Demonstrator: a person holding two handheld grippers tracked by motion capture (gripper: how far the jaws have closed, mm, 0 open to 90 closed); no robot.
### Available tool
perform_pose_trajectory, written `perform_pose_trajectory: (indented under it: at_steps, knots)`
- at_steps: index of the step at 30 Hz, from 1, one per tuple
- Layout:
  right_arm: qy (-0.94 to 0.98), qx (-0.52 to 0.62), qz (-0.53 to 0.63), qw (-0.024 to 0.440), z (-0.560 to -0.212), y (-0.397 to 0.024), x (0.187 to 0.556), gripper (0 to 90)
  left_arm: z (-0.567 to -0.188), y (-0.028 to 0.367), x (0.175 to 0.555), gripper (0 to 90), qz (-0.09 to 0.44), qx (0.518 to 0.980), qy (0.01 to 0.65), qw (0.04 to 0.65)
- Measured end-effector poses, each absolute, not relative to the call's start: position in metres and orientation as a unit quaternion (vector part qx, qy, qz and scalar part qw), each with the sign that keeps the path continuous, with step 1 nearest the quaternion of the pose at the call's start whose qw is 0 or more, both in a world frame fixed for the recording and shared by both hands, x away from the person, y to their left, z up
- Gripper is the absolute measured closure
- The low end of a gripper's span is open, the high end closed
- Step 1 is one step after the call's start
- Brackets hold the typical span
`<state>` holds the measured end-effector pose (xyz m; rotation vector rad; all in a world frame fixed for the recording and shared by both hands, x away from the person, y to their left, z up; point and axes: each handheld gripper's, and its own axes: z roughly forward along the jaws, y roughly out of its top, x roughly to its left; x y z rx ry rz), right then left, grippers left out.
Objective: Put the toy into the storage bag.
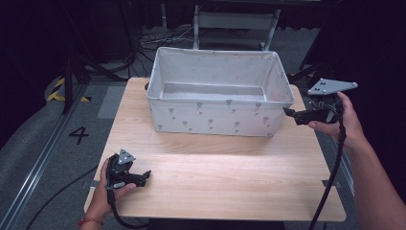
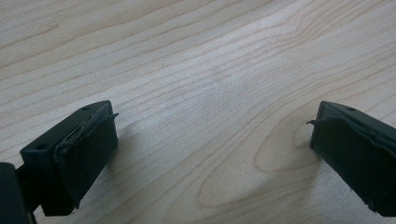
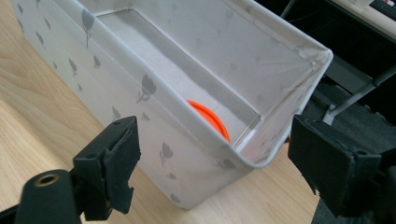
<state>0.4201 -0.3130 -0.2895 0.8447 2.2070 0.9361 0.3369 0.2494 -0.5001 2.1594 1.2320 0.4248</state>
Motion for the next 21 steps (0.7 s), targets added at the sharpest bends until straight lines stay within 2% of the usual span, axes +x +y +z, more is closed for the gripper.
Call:
perform_pose_trajectory:
  at_steps: [21]
  knots:
    - [0.843,0.302,0.318,0.311,-0.334,-0.324,0.380,16.5,-0.500,0.250,0.337,1.1,0.162,0.816,0.465,0.305]
